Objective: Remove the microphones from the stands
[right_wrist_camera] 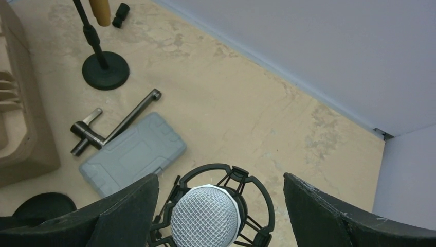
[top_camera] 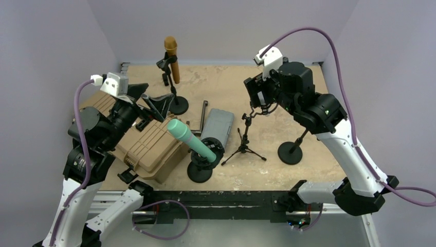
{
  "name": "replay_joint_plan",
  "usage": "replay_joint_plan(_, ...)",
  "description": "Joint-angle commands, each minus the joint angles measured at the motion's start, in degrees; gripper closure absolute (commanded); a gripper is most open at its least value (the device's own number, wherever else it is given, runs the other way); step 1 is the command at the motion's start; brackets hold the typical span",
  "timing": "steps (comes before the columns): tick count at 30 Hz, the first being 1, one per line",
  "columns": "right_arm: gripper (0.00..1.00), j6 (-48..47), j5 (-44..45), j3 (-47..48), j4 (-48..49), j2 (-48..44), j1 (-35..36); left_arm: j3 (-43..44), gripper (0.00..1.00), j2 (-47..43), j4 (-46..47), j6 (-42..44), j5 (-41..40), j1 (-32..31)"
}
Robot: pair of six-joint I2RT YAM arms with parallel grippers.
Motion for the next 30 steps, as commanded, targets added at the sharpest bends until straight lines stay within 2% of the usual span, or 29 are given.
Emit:
replay_joint_plan(1,0.15,-1.24,5.76,-0.16,0.38,-0.38,1.86,-0.41,0.00,-0.47,2.95,0.71,-0.07,0.30)
replay_joint_plan(4,0.22,-0.63,8.32,-1.70,-0.48,-0.27,3.03,-0.46,0.00,-0.24,2.86,0.71,-0.14,0.30)
replay_joint_plan(15,0.23,0.18,11.64,-7.89,0.88,-2.88,4.27,-0.53,0.00,0.67,2.90,0.54,-0.23,0.30)
replay_joint_plan(30,0.41,0.23,12.70,-10.17,0.47,-3.81,4.77,-0.69,0.00,1.20,2.90,0.36,-0.41,0.30)
